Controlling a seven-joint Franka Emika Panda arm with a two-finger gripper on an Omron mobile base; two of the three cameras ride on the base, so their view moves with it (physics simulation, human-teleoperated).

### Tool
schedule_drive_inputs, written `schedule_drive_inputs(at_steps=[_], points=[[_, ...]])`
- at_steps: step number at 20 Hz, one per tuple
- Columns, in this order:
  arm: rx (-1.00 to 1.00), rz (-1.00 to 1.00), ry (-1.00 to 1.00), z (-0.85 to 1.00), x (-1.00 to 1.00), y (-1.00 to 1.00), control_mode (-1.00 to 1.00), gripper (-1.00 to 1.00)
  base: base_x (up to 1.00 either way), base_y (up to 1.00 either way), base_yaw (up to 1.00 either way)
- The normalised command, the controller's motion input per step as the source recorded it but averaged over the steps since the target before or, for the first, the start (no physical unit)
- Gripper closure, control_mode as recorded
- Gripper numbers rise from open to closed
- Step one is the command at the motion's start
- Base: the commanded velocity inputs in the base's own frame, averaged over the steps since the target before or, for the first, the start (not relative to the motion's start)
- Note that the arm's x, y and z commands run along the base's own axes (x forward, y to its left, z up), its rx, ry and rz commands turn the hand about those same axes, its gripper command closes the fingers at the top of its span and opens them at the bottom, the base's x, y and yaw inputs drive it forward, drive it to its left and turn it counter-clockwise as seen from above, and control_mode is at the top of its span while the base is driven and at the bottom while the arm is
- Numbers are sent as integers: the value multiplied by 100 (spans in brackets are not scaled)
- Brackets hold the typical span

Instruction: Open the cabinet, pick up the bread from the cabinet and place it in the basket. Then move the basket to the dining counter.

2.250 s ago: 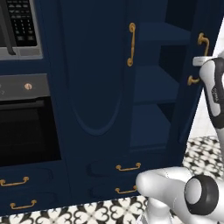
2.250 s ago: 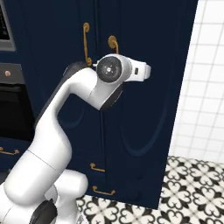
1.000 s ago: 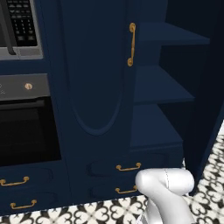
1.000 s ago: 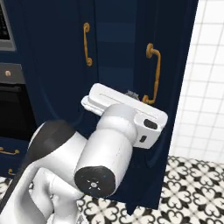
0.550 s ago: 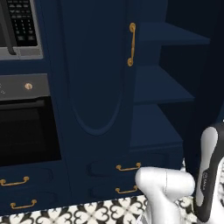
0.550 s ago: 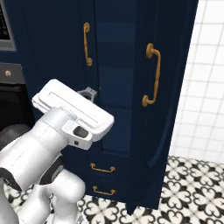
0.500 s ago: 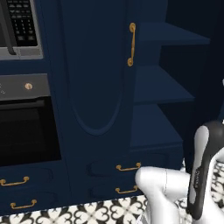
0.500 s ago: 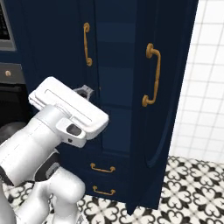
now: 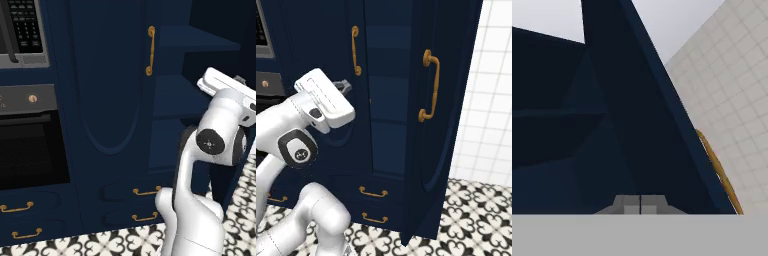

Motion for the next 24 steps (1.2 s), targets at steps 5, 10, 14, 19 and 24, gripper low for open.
schedule_drive_inputs(at_steps=[5, 10, 14, 19, 24], points=[[20, -12, 18, 0, 99, -10, -100, 100, 0, 0, 0], [1, -15, 28, 0, 65, -14, -100, 100, 0, 0, 0], [1, 0, 14, 0, 31, -78, -100, 100, 0, 0, 0], [1, 0, 18, 0, 31, -74, -100, 100, 0, 0, 0], [-4, 0, 35, -13, 67, -13, -100, 100, 0, 0, 0]])
